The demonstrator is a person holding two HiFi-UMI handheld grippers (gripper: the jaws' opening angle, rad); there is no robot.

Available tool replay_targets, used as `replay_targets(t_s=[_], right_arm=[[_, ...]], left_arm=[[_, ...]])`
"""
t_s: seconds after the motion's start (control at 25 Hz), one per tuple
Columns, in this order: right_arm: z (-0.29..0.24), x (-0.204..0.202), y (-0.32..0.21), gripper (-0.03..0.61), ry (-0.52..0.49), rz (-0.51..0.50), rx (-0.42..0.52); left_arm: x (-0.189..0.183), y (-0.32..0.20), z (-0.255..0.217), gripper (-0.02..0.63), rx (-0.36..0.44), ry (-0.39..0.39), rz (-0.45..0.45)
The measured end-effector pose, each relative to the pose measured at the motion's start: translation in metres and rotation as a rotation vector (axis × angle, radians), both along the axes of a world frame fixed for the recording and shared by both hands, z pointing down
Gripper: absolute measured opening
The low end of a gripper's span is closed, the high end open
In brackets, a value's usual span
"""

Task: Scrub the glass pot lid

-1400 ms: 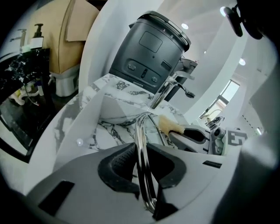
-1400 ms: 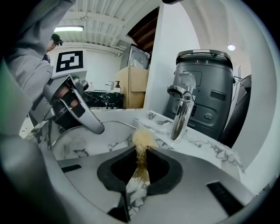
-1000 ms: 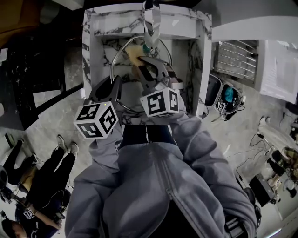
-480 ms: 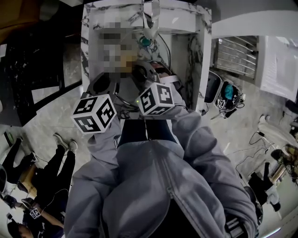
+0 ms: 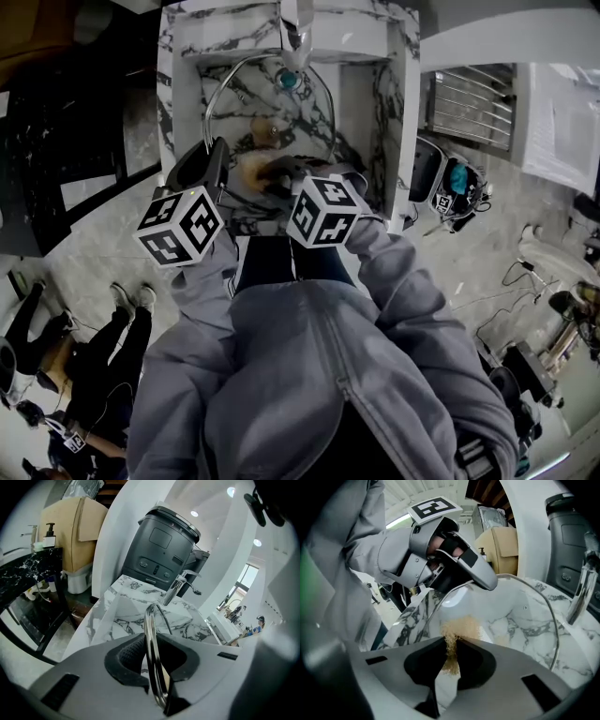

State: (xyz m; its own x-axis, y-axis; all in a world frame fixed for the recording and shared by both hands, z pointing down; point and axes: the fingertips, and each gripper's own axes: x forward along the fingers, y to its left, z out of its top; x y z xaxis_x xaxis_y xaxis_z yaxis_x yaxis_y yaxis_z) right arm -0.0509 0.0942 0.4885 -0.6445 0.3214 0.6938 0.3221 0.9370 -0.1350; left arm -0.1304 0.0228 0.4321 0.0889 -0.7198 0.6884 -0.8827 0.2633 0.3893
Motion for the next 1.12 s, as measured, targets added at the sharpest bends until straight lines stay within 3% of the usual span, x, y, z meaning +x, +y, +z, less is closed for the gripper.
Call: replay_targets(t_s=[0.2,0.4,0.56,0.8,1.12], right_arm=[[0.009,0.017,0.033,0.057,0.081,-0.129,-0.125],[0.008,0.023,0.039,0.057,0.096,-0.136,-0.252],[-0.002,0.027,0.031,0.056,0.079,-0.125,-0.259],[-0.029,0.028,-0.019,0.056,0.004,0.019,-0.173],[-0.055,0.017,-0.131,0.057,-0.158,0.334,0.123]], left_arm=[[0.0,0.004,0.0,0.077,-0.004,-0.022,0.024],[0.001,0.006,0.0,0.077,-0.006,-0.035,0.043],[-0.002,0.007,0.0,0.077,-0.007,-0.034,0.044],[-0.003,0.006,0.003,0.078,-0.007,-0.02,0.032],[-0.004,0.005,0.006,0.078,-0.024,-0.017,0.03]])
